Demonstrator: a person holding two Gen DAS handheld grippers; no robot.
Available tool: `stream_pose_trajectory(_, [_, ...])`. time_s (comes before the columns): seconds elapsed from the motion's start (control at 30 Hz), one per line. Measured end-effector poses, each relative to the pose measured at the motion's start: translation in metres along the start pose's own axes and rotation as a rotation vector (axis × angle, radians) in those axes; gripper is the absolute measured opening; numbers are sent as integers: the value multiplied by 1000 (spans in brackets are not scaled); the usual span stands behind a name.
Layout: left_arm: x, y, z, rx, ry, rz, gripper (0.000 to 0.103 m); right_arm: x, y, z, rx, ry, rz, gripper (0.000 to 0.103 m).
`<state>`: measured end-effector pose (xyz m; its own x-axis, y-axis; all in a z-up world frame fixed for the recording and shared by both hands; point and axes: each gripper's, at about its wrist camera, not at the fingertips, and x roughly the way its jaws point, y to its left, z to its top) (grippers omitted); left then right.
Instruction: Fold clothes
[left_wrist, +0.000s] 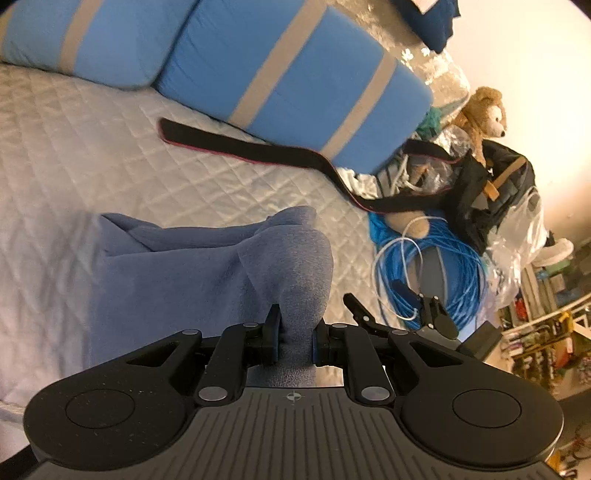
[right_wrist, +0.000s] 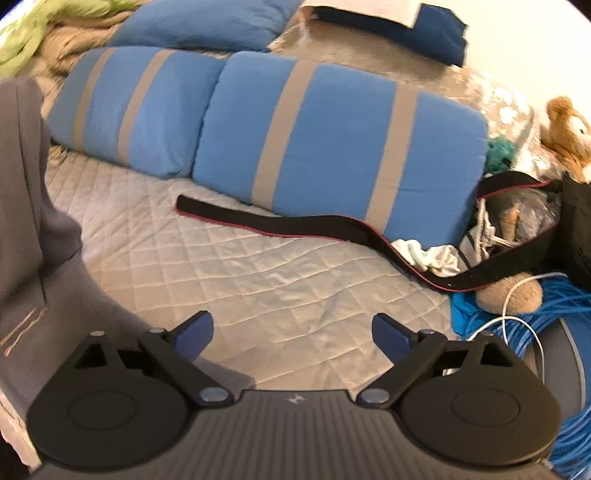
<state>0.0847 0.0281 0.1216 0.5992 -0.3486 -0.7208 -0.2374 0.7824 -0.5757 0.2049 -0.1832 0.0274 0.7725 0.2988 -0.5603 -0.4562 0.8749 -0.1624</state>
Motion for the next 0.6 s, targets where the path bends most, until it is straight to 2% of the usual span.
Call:
stream_pose_trajectory(0.23, [48,8,-3,-31,48,-31,14,-5,-15,-1,44,-20,-35,98])
stream_pose_trajectory(0.4, [89,13,-12,-31,104,-34,14,-5,-18,-3,55,-19,-29,98])
stream_pose_trajectory(0.43, [96,15,-14,-35,114,-43,18,-4,-18,-3,53,-18,-31,98])
stream_pose_trajectory(0.5, [105,20,-15,-70,122,-97,31,-3,-18,-3,49,-14,-36,98])
stream_pose_trajectory(0.57, [104,27,-14,-104,81,-201,67,-3,-20,-4,54,-12,-40,98])
stream_pose_trajectory(0.6, [102,30,-12,-109,57,-243,74,-3,-21,-4,58,-10,-39,98])
